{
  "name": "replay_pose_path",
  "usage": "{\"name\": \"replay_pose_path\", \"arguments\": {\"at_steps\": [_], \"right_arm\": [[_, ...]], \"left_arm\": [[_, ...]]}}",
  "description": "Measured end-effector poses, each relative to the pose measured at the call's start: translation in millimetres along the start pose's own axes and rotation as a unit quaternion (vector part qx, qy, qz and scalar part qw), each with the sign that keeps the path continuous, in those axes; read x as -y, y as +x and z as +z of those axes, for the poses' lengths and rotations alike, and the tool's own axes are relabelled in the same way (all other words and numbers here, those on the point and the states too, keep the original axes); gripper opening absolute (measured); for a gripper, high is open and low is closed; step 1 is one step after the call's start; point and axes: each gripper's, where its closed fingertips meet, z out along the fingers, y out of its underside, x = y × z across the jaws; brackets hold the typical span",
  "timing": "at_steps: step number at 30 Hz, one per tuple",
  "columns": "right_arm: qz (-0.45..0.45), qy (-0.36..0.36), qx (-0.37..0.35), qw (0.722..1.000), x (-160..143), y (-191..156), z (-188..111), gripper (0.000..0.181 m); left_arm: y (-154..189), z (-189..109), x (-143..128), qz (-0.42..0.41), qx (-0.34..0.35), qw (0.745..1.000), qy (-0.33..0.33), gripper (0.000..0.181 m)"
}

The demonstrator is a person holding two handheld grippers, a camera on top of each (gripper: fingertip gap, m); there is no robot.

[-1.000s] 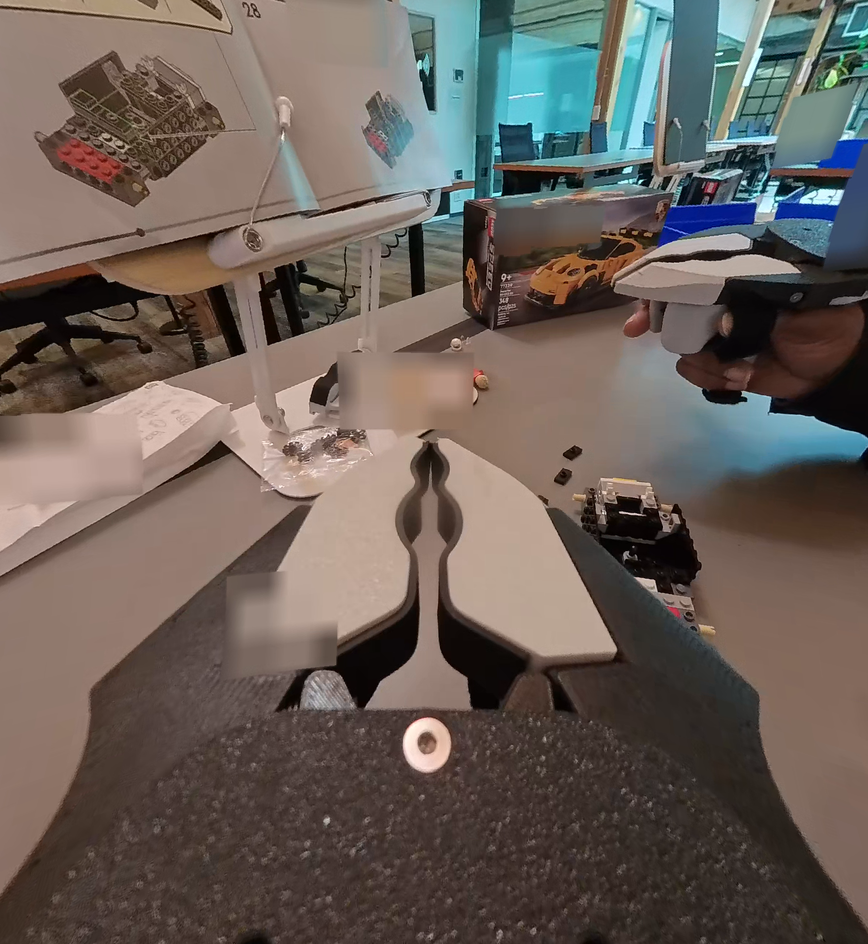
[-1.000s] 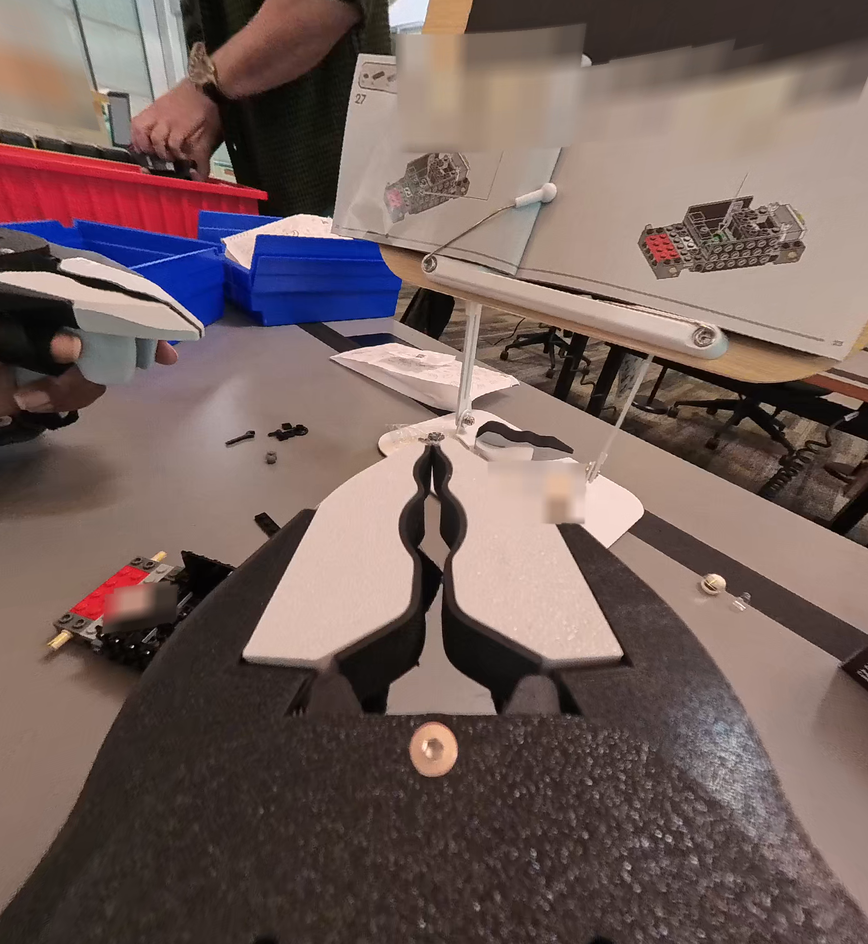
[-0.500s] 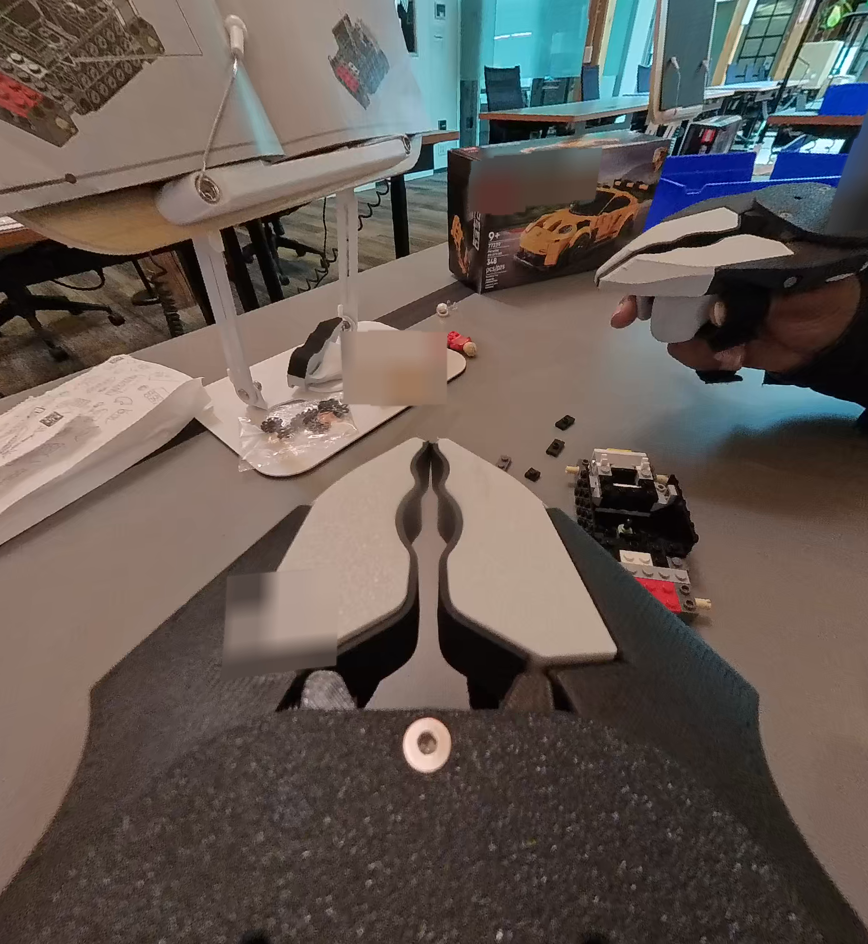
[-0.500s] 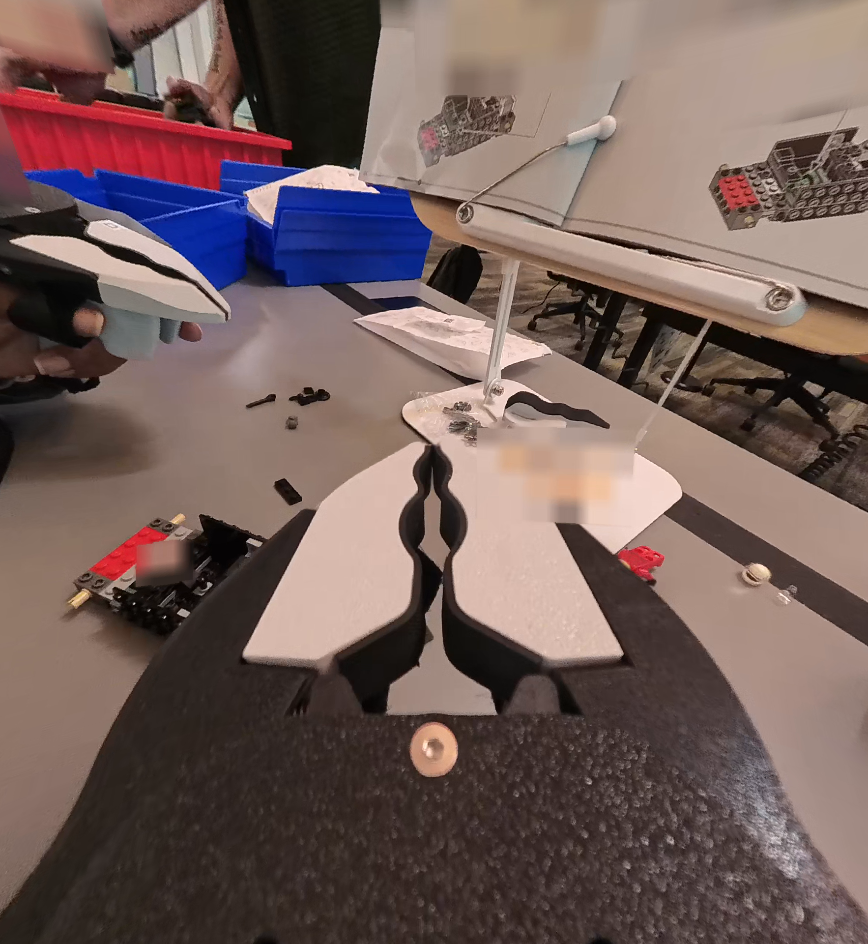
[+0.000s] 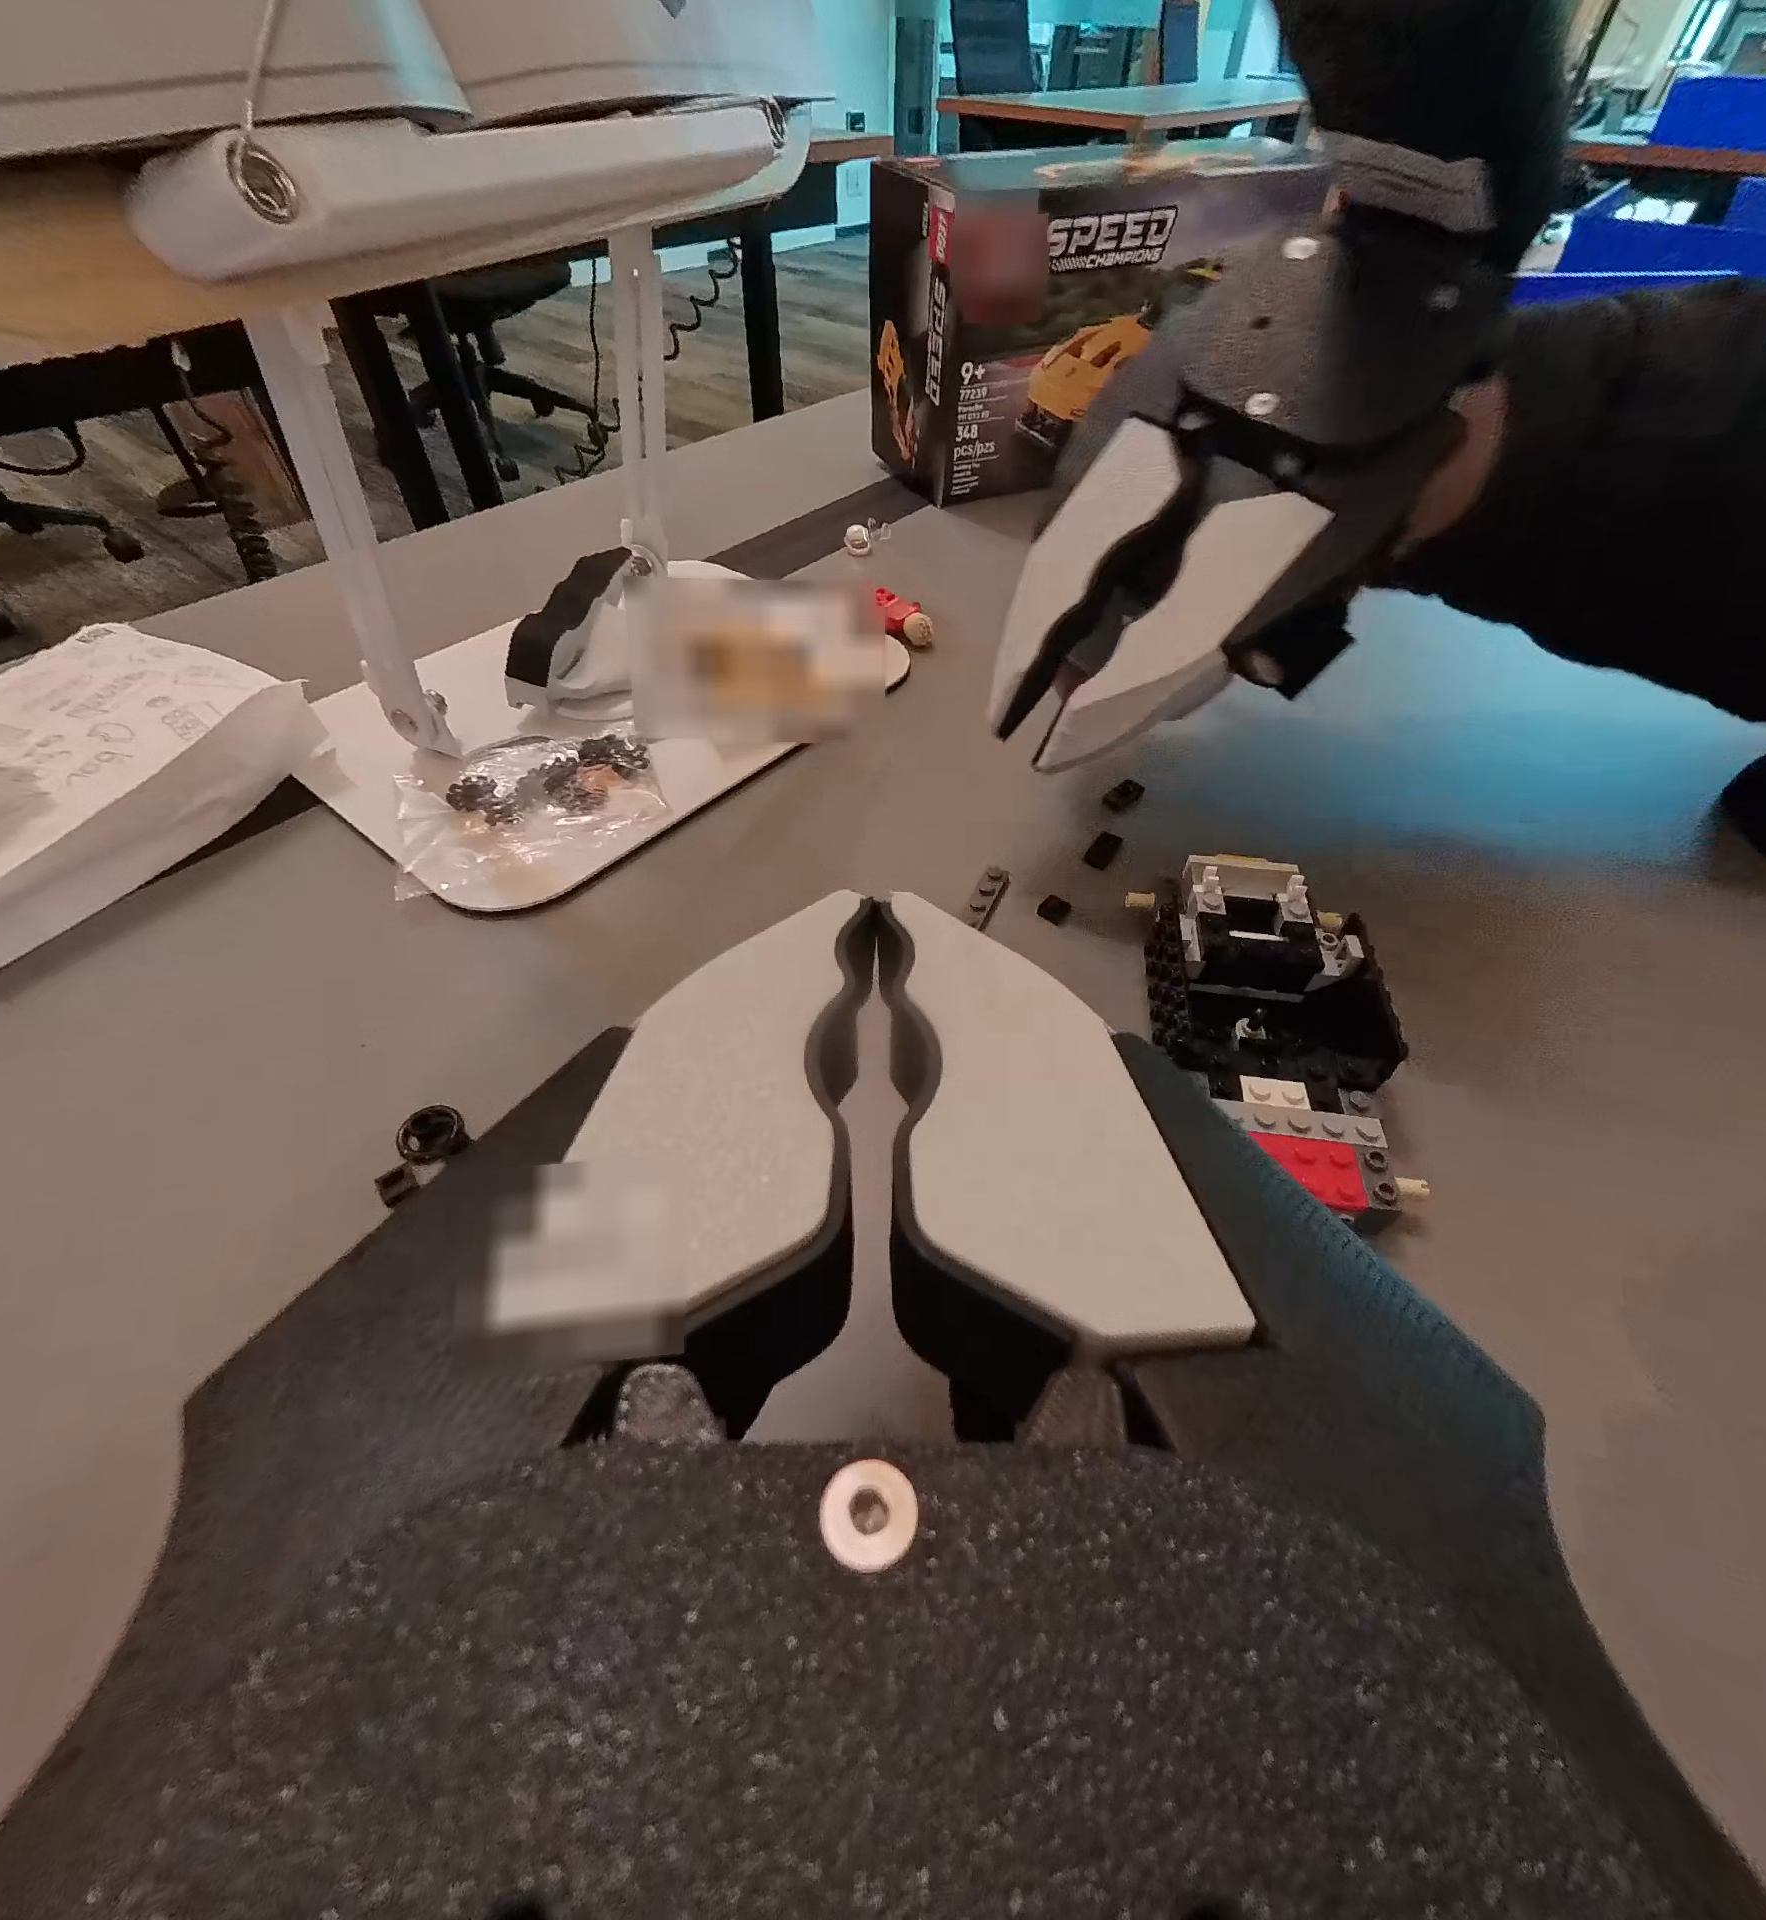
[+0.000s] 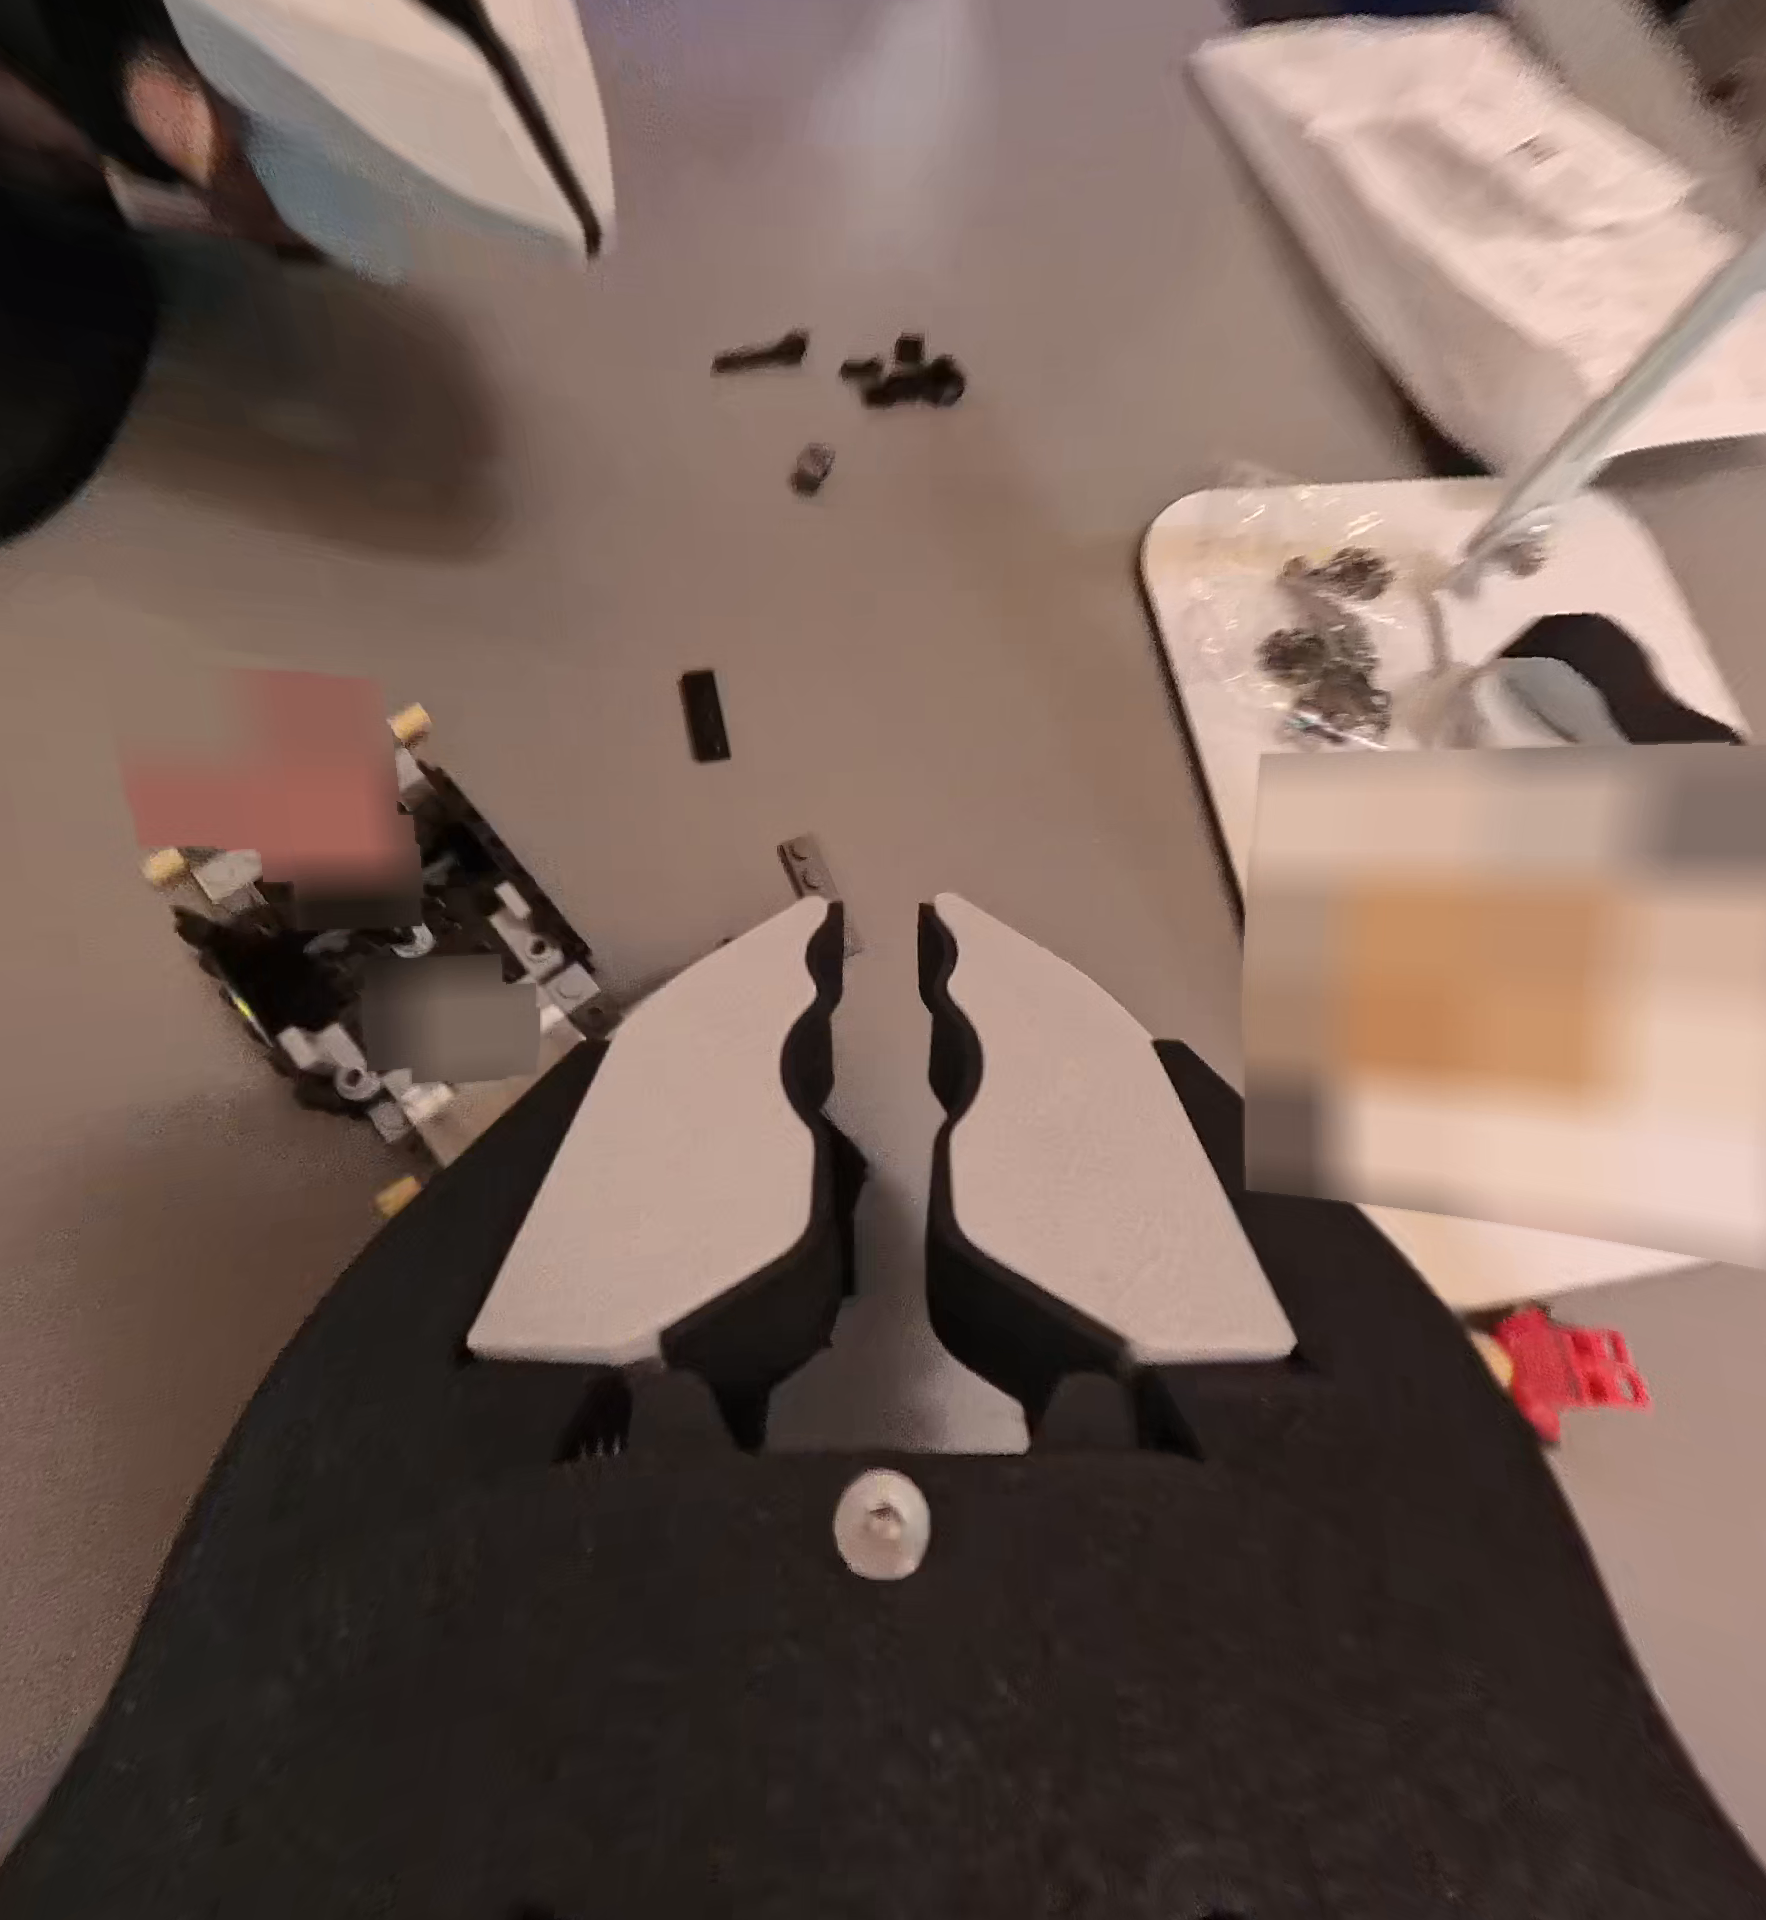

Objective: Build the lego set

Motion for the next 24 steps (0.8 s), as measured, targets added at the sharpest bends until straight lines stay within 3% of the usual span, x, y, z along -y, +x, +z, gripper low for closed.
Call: {"name": "replay_pose_path", "arguments": {"at_steps": [6,13,20,24], "right_arm": [[-0.065,-0.11,0.091,0.988,-13,-7,31,0.016],[-0.061,-0.139,0.126,0.98,-22,-14,41,0.017],[-0.062,-0.15,0.131,0.978,-20,-15,43,0.007],[-0.063,-0.101,0.151,0.981,2,-32,36,0.007]], "left_arm": [[-2,0,-4,0.005,-0.002,1.0,-0.002,0.0],[-3,1,-7,-0.021,-0.018,1.0,-0.002,0.0],[1,2,-9,-0.012,-0.025,1.0,-0.011,0.0],[8,5,-15,-0.004,-0.042,0.999,-0.03,0.0]]}}
